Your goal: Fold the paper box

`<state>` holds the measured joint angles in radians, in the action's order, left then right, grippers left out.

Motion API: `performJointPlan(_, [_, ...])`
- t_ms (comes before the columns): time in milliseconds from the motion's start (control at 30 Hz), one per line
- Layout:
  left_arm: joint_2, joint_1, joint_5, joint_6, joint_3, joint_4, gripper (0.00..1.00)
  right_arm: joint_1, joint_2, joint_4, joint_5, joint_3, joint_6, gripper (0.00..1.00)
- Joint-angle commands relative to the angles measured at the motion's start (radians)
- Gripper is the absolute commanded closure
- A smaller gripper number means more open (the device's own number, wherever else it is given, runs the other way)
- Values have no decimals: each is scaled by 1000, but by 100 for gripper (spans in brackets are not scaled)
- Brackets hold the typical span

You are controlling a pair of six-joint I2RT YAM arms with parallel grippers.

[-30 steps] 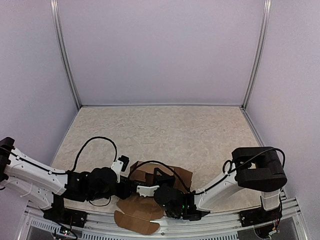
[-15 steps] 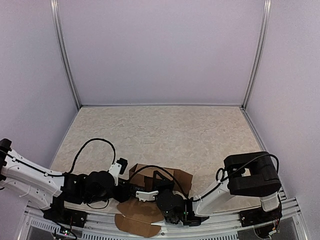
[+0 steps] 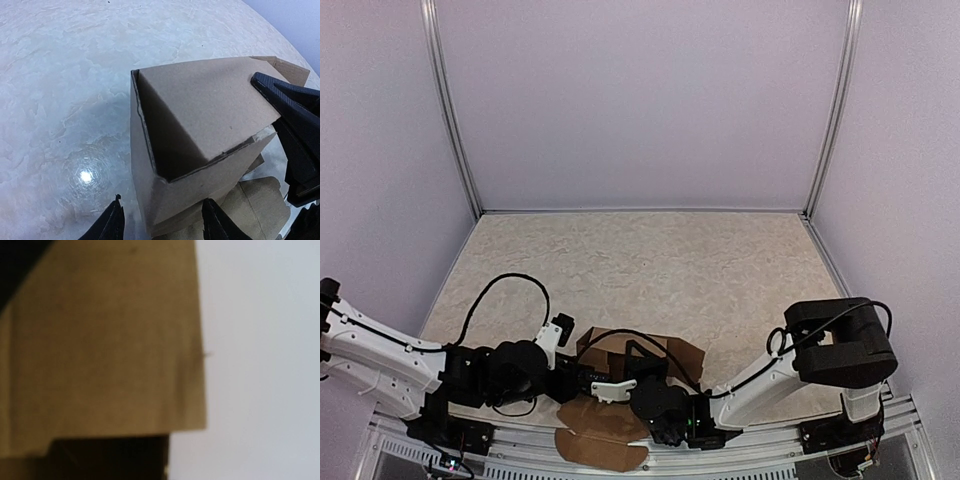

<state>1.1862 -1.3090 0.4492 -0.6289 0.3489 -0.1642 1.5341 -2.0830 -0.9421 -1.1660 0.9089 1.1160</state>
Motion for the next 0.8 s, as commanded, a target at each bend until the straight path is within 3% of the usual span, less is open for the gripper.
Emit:
performJointPlan(0, [-27,-6,45,45,33,23,48,6,77,208,59,33,-107,100])
performJointPlan(367, [-29,-6,51,74,45,9,48,-34,188,699,204,153,-428,100])
performJointPlan(767, [-19,-6,52,84,53,-10,44,-61,210,969,300,281,-579,100])
